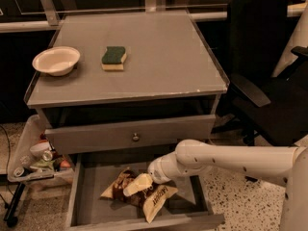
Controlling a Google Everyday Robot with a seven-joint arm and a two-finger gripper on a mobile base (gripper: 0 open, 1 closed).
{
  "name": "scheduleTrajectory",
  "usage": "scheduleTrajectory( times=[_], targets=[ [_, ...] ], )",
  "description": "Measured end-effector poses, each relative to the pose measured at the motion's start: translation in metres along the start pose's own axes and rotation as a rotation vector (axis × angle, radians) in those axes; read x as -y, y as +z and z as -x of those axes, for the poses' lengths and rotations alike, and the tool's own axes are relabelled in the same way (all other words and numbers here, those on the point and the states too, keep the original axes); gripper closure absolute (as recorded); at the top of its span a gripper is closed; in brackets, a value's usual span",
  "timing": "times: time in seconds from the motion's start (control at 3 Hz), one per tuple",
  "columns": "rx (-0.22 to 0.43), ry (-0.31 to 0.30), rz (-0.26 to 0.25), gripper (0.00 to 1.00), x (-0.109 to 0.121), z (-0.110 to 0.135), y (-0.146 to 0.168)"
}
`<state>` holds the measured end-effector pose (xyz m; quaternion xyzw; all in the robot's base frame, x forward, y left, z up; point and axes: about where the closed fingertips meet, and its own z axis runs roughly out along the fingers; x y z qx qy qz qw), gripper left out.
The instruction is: Place brown chip bag into middle drawer
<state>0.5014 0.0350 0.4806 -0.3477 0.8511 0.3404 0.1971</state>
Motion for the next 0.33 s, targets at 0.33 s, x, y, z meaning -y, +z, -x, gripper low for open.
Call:
scheduleTrajectory(
  times=[0.33],
  targets=[
    [0.0,0.0,0.0,0.0,0.0,0.0,0.0]
  ],
)
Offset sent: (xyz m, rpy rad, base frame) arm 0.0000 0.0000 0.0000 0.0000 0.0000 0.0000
